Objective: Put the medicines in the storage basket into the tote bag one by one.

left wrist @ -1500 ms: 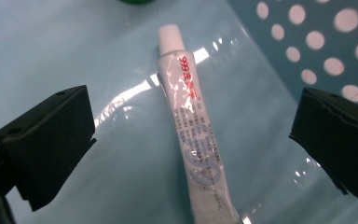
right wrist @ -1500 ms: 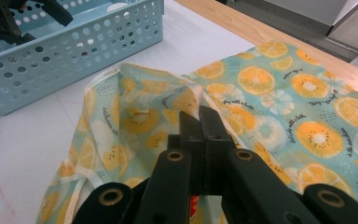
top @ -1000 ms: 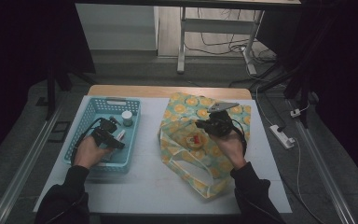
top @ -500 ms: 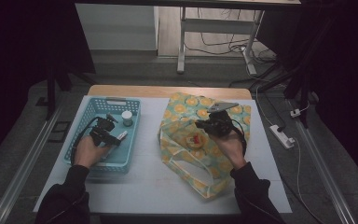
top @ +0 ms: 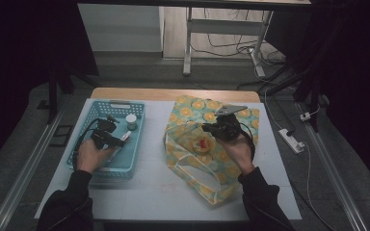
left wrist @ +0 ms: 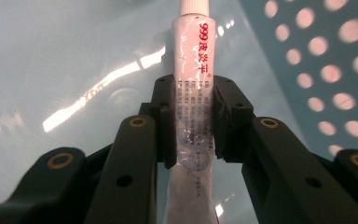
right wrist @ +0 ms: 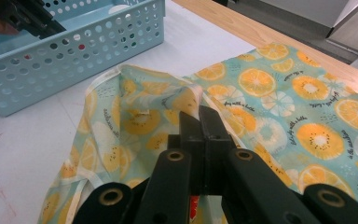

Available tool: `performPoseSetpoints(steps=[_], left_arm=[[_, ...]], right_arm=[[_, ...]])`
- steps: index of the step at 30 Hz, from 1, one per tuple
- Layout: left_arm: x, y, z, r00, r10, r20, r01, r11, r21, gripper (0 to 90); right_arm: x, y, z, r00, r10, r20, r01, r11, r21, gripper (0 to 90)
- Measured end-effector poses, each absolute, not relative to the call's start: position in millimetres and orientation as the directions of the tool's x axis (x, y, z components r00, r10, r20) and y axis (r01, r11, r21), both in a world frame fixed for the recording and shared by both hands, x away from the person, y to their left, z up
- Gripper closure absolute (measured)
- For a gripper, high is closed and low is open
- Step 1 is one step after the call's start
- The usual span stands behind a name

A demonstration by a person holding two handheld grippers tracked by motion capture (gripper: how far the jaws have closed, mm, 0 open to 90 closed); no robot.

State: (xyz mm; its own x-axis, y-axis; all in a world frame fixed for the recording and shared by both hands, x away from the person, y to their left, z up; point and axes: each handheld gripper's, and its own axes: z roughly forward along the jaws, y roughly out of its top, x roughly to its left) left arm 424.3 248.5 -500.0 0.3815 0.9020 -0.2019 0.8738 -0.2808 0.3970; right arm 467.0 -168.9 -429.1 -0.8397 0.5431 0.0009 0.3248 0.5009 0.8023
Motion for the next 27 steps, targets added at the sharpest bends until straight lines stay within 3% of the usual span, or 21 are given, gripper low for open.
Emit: performPoseSetpoints(steps=[12, 27], left_arm=[[418, 260, -479, 0.367, 0.910, -0.191, 0.837, -0.233, 0.495, 71.9], [404, 253, -452, 0.445, 0.869, -0.218, 0.785, -0.261, 0.562, 72.0]], right_arm=[[467, -170, -429, -0.839, 0.544, 0.000, 0.323, 0.498, 0.805, 90.0], [467, -169, -428, -0.840, 0.542, 0.000, 0.319, 0.495, 0.808, 90.0]])
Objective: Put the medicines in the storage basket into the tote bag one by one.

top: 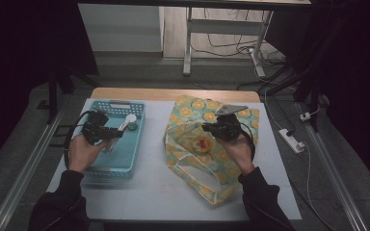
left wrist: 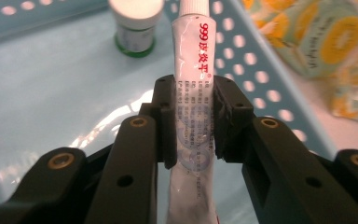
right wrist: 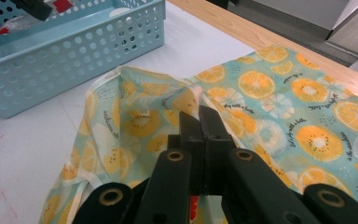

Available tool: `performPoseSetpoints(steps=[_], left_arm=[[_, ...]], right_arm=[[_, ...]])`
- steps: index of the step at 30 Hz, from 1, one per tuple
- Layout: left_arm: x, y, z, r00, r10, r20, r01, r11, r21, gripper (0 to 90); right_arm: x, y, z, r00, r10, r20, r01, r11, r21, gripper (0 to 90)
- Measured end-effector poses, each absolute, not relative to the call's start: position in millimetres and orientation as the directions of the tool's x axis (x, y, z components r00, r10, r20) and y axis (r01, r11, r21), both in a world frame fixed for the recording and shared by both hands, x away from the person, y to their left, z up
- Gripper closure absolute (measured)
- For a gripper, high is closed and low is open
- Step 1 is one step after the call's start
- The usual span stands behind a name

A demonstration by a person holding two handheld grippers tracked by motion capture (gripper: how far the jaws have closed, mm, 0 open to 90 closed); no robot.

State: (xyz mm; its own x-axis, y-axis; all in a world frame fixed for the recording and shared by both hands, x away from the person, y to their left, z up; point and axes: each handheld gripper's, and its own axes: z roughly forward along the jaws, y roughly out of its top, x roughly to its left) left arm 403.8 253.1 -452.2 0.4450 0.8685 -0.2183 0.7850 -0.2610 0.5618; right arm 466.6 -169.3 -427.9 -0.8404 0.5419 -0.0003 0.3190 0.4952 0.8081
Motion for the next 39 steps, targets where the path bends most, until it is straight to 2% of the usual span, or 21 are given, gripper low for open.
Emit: performPoseSetpoints(steps=[16, 39], left_arm=[[389, 199, -427, 0.592, 0.777, -0.216, 0.711, -0.377, 0.594, 72.0], [405, 113, -432, 0.721, 0.651, -0.237, 0.636, -0.487, 0.598, 72.0]], right_arm=[[465, -169, -425, -0.842, 0.540, -0.005, 0.312, 0.494, 0.812, 90.0], [463, -170, -419, -0.843, 0.538, 0.000, 0.301, 0.472, 0.829, 90.0]])
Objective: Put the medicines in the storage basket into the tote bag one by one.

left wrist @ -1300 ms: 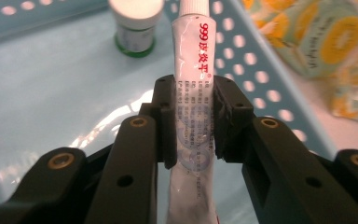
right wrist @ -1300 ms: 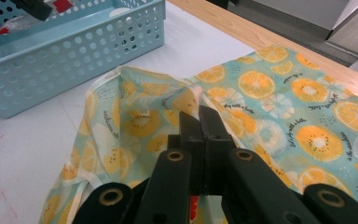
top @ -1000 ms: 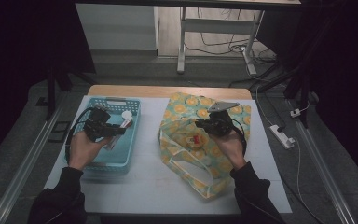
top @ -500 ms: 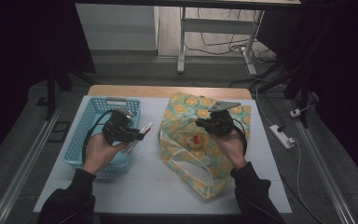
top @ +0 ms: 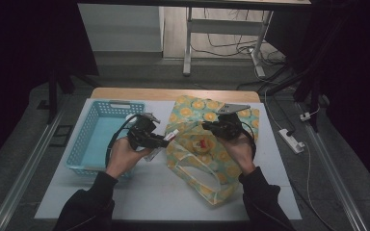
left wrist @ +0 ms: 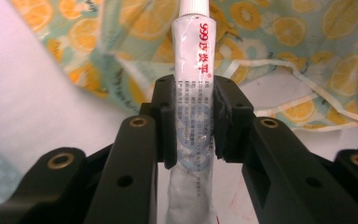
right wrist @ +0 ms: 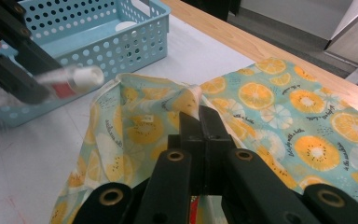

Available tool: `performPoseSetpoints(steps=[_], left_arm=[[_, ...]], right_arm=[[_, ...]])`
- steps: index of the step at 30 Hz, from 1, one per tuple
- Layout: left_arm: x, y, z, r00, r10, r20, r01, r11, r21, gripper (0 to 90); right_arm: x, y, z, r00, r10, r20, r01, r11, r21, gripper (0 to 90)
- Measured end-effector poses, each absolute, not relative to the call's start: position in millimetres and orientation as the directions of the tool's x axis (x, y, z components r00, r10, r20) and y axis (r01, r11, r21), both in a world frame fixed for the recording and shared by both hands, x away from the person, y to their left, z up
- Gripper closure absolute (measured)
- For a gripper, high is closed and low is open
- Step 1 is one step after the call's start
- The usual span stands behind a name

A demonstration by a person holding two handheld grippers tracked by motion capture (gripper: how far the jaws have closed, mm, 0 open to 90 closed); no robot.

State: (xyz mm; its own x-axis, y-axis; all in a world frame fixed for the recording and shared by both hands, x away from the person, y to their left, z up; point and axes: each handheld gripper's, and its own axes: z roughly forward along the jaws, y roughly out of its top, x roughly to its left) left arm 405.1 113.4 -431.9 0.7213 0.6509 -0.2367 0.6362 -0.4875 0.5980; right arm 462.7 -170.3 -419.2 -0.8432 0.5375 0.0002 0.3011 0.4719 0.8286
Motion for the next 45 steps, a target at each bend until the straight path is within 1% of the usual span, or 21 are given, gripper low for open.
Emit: performPoseSetpoints(steps=[12, 22, 26, 34, 45], left_arm=[[420, 76, -440, 0.747, 0.614, -0.253, 0.623, -0.514, 0.590, 71.9], [436, 47, -447, 0.765, 0.600, -0.236, 0.605, -0.542, 0.584, 71.9], [443, 37, -448, 0.762, 0.607, -0.225, 0.605, -0.546, 0.580, 71.9], [457, 26, -451, 0.752, 0.624, -0.210, 0.608, -0.536, 0.585, 71.9], [468, 12, -447, 0.755, 0.621, -0.210, 0.601, -0.528, 0.600, 71.9]], right_arm=[[463, -170, -418, -0.844, 0.536, -0.002, 0.296, 0.469, 0.832, 90.0], [463, -170, -417, -0.843, 0.538, -0.001, 0.296, 0.466, 0.834, 90.0], [463, -170, -417, -0.843, 0.539, 0.000, 0.296, 0.463, 0.835, 90.0], [462, -169, -417, -0.841, 0.541, -0.001, 0.298, 0.464, 0.834, 90.0], [463, -169, -417, -0.836, 0.549, -0.001, 0.303, 0.462, 0.834, 90.0]])
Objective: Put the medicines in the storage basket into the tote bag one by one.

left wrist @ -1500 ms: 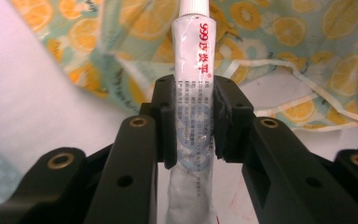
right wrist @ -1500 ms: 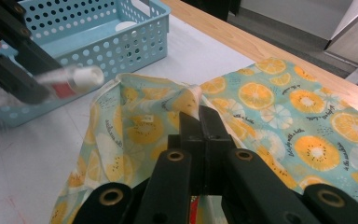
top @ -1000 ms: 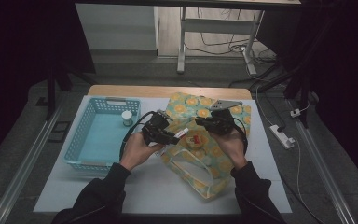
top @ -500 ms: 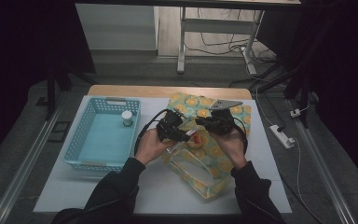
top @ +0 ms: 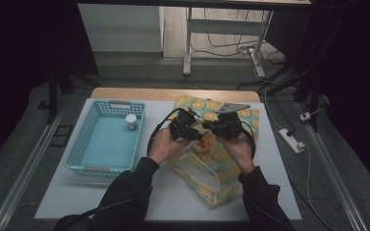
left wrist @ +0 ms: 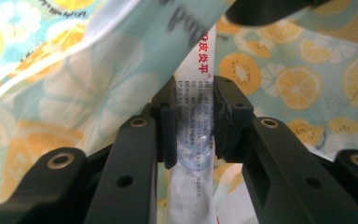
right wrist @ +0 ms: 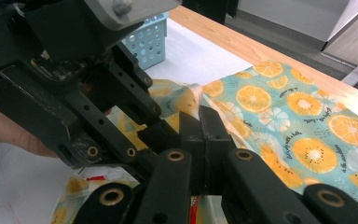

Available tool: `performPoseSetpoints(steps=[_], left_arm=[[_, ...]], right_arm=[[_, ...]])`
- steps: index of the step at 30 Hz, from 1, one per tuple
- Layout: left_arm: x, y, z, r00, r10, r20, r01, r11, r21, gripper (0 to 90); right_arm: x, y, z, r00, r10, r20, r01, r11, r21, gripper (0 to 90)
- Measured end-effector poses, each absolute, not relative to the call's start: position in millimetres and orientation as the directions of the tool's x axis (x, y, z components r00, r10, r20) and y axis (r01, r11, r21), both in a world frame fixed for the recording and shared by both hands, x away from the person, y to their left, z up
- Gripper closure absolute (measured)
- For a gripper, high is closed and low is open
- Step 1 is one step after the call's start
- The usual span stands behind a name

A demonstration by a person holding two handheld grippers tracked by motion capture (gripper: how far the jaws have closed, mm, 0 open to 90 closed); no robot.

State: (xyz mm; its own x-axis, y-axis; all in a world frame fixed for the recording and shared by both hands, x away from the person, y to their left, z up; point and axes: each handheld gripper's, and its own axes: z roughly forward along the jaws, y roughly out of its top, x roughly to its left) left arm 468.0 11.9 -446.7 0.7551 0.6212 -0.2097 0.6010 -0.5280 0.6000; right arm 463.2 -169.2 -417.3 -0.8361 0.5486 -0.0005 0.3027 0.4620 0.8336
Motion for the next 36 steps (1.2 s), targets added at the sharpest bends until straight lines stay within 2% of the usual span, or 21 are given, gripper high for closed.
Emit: performPoseSetpoints(steps=[18, 29, 31, 36], left_arm=[[487, 4, -463, 0.747, 0.650, -0.140, 0.575, -0.526, 0.626, 71.7], [497, 4, -477, 0.737, 0.667, -0.113, 0.582, -0.540, 0.608, 71.0], [497, 6, -478, 0.735, 0.671, -0.100, 0.568, -0.529, 0.630, 67.9], [492, 10, -473, 0.743, 0.664, -0.079, 0.550, -0.540, 0.637, 53.1]], right_arm=[[464, -166, -421, -0.832, 0.555, -0.006, 0.308, 0.471, 0.826, 90.0], [466, -166, -425, -0.821, 0.571, -0.005, 0.326, 0.475, 0.817, 90.0], [466, -166, -425, -0.820, 0.573, -0.005, 0.327, 0.474, 0.818, 90.0], [466, -166, -425, -0.819, 0.573, -0.004, 0.325, 0.470, 0.821, 90.0]])
